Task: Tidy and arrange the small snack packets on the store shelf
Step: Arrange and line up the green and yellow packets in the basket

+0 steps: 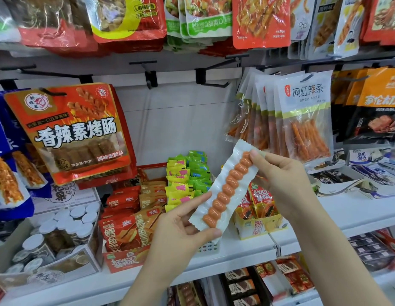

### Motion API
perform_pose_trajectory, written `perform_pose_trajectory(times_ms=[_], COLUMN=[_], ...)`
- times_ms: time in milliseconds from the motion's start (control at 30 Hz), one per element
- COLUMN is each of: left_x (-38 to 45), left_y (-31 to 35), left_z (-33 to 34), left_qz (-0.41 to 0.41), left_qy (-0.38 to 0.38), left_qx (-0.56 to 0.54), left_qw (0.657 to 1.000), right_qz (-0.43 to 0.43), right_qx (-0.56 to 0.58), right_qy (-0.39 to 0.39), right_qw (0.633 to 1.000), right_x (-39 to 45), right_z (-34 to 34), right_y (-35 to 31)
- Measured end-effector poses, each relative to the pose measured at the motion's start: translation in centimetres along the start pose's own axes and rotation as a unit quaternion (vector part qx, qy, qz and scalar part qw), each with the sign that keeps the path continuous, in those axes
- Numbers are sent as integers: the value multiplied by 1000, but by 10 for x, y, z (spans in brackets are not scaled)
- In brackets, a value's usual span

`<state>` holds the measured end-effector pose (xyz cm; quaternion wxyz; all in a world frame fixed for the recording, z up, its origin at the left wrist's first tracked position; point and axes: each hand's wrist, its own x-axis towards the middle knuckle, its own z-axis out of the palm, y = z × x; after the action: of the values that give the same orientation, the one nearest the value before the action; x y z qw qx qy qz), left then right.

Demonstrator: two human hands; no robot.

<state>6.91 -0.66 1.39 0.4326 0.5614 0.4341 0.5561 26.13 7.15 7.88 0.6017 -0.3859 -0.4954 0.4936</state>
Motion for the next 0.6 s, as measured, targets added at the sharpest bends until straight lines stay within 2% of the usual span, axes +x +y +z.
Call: perform_pose_trajectory(times_ms=[233, 300, 367, 433, 533, 600], left_x=[-1, 2, 4, 4, 2, 2], left_y=[1, 3, 8, 10, 1, 0], left_z=[-5, -5, -2, -2, -6, -9], left_qz=[10, -18, -130, -194, -214, -163], left_qy=[-19, -39, -72, -128, -102, -66], left_qx=[-5, -89, -248, -313, -362, -351], left_qw=[1000, 995, 957, 921, 901, 920], right_qz=[-3, 3, 9, 5, 13, 42], right_qx=[5, 27, 53, 74, 98, 92], right_qy=[-10, -30, -55, -82, -120, -141], right_qw=[1000, 999, 997, 994, 988, 985], right_x=[0, -1, -1, -1, 0, 1], right_z=[1, 1, 3, 3, 2, 0], right_y=[-1, -1, -2, -1, 1, 0])
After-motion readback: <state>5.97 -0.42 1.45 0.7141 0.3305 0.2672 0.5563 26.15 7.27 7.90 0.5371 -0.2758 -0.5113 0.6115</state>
